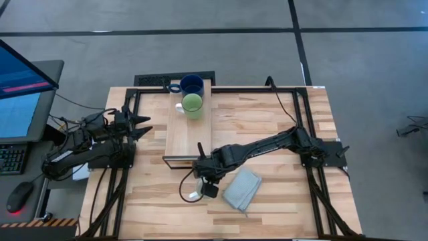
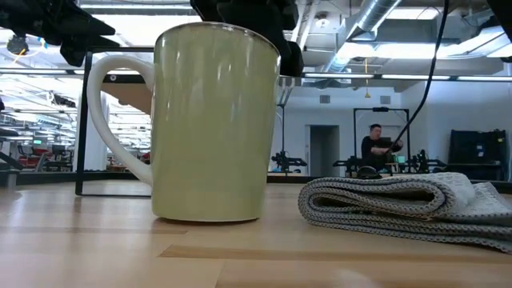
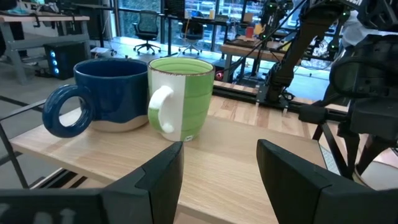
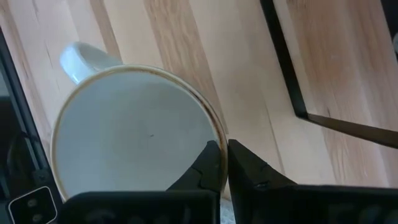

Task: Stack small to large cups/mugs on shelf
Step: Put the white yellow mug on the shelf

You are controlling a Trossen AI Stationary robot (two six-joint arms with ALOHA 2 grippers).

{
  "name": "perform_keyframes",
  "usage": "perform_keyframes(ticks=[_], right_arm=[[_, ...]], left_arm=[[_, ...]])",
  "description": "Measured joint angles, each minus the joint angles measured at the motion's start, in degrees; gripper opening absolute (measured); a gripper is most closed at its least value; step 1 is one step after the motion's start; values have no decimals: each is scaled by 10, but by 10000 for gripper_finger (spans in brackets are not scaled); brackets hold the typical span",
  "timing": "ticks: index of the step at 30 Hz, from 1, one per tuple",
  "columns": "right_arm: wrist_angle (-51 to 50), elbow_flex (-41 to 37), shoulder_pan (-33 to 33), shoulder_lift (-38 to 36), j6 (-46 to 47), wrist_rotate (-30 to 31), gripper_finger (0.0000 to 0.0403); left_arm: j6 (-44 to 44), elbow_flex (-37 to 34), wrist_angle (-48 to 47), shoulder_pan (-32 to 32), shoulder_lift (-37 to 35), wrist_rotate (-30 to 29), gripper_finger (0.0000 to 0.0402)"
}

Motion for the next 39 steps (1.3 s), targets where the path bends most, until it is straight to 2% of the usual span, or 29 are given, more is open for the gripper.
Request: perform_keyframes(ticks=[21,25,34,39], right_arm=[[-2,0,0,-2,-5,-2,71],[-2,0,0,-2,-5,-2,105],[-2,0,0,-2,-1,-16,213],[-19,1,1,-2,-1,-30,243]], left_arm=[[0,0,0,0,0,0,195],[0,0,0,0,0,0,195],[0,0,0,0,0,0,195],[0,0,0,0,0,0,195]])
